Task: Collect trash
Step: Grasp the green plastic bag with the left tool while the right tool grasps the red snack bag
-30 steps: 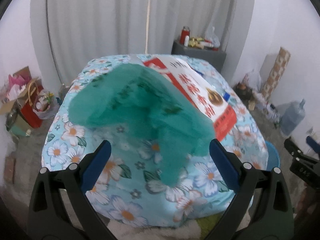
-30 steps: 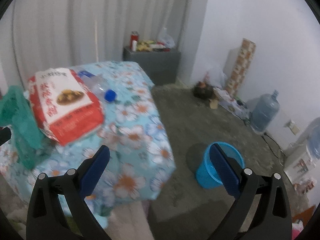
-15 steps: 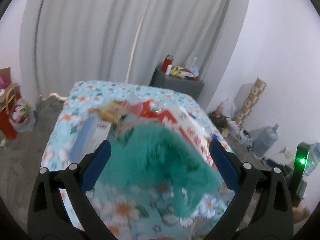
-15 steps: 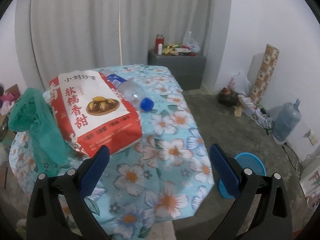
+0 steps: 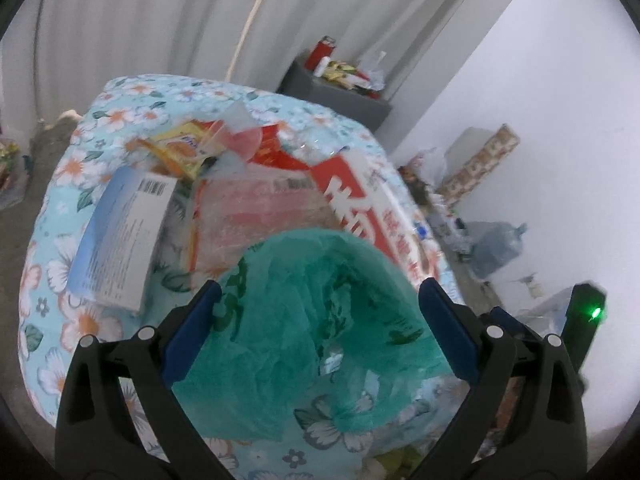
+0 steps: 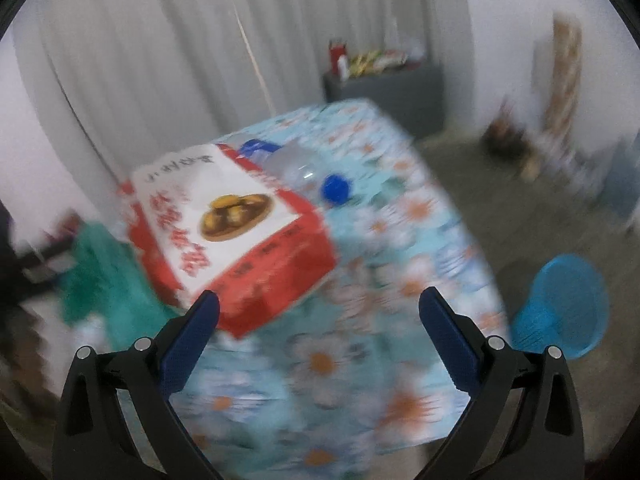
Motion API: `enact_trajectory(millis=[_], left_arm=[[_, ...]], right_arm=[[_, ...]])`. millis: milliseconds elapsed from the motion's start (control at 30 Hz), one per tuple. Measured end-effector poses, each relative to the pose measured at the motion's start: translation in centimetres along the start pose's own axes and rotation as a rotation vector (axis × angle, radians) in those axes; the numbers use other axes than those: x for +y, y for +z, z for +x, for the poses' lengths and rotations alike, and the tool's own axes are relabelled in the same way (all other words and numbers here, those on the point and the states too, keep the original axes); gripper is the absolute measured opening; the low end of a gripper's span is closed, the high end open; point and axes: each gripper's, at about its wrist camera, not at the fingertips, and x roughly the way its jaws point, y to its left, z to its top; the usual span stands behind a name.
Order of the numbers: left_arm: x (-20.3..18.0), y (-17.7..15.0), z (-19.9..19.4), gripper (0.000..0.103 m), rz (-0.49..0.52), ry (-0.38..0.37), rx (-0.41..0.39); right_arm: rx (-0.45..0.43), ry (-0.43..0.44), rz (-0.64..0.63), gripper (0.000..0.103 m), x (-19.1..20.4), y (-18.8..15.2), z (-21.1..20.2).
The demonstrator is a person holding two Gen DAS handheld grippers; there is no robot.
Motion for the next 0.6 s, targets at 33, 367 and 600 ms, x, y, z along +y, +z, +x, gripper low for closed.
enact_trajectory(millis=[33, 367, 600], left_arm=[[-0.2, -0.4, 0.2, 0.094, 0.014, 0.032, 0.0], [0.4, -2.1, 2.0, 0.09, 0.039, 0.171, 0.008], [1.4, -2.7, 1.9, 0.055, 0.021, 0.175, 0.024]], right_arm=[[0.024, 0.058, 0.047, 0.097, -0.3, 0.1, 0.5], [0.164, 0.452, 0.393, 0.093, -2.4, 1.2, 6.0], [0.205, 0.523, 0.505, 0.077, -2.8, 1.2, 8.5]])
